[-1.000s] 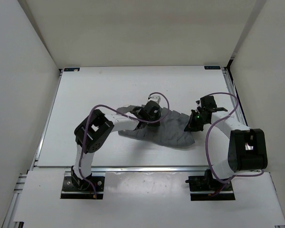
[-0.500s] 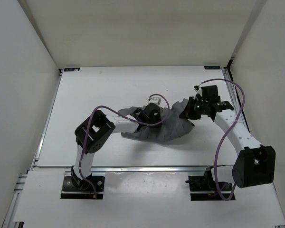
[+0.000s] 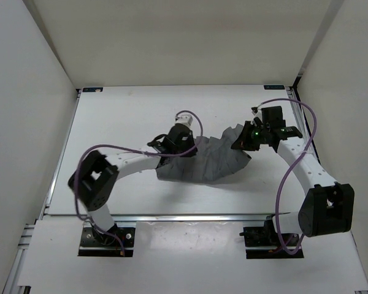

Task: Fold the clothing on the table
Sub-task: Fold the skirt

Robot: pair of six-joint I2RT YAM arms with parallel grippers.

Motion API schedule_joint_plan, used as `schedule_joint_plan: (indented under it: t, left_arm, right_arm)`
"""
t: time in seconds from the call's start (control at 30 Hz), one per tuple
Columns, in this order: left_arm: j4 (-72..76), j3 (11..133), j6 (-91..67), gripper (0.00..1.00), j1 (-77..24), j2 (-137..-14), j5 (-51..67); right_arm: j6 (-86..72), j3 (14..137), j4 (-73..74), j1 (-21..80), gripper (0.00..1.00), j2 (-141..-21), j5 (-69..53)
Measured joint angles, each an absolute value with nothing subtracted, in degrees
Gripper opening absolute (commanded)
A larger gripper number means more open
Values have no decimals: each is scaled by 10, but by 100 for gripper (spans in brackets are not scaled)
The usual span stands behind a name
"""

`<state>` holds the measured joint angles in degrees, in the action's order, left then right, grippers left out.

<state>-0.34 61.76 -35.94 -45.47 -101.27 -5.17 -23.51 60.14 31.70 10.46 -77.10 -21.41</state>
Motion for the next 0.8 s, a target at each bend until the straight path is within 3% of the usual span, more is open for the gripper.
schedule_joint_plan:
  t: [0.2,0.3,0.47,0.8]
  left_arm:
    - [-11,531,-349,8,-393,-836,-86]
    - [-15,479,-343,8,-357,-803,-114]
    - [-50,406,-336,8,-327,-824,-150]
    - [-6,387,-357,5,-357,-892,-138]
  right_arm:
    - [-232,604,326,97,0,-771,-214]
    - [-229,612,333,97,0,-773,-214]
    - [-221,625,340,100,0,-774,-214]
    - [-223,664,351,142,0,-807,-210]
